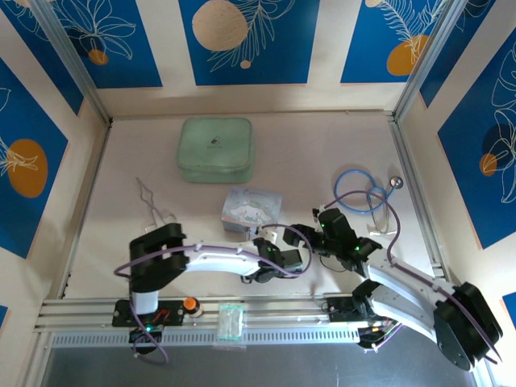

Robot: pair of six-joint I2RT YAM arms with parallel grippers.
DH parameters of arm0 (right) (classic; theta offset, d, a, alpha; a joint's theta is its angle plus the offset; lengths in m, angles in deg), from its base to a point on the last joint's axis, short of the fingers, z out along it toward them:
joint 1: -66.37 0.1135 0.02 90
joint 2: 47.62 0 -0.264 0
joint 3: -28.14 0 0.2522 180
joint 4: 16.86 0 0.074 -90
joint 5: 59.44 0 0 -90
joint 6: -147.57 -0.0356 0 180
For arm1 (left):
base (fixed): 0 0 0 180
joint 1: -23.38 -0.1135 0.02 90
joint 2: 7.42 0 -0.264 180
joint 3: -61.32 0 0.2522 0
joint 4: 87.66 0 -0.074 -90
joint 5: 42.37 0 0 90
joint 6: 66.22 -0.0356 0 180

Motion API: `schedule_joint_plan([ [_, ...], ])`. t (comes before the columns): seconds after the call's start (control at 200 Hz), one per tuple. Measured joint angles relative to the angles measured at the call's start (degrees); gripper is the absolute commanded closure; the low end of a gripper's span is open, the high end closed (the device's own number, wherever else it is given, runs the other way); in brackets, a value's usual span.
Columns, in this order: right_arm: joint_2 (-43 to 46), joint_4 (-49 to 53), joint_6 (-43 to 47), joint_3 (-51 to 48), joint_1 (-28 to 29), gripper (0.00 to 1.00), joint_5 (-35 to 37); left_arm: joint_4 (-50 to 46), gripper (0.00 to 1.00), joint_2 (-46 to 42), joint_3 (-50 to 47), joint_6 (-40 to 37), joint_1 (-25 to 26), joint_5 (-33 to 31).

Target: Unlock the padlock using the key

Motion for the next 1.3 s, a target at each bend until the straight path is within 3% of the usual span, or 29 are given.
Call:
schedule_joint_plan([
  [0.03,0.8,0.3,0.5,0.0,0.0,0.01,0.0,0.4,0.0,-2.1,-0.9,-0.4,-0.1,-0.2],
  [0.245,2.6,4.7,4.2,0.9,0.9,0.0,-0.3,10.1,0.0,-20.5,-10.2,-3.0,-2.2,-1.3],
  [0.38,0.5,7.9,4.6,4.8,7.5,0.04,3.3,17.5,0.0,-30.6,-18.8,-4.7,-6.6,1.6],
  [0.565,-9.8,9.6,3.8,13.7,18.8,0.14,10.6,23.3,0.0,-40.5,-28.1,-5.5,-13.1,6.6],
  [0.775,-24.6,8.0,3.0,20.9,24.3,0.31,13.8,25.2,0.0,-49.8,-33.8,-5.2,-15.3,9.2],
  [1.006,-35.4,5.7,4.2,25.9,24.5,0.4,13.5,26.0,0.0,-54.2,-37.7,-4.2,-16.5,10.4],
  [1.301,-41.4,4.3,4.6,27.8,25.2,0.47,13.1,28.0,0.0,-53.9,-39.0,-3.5,-16.6,10.9],
])
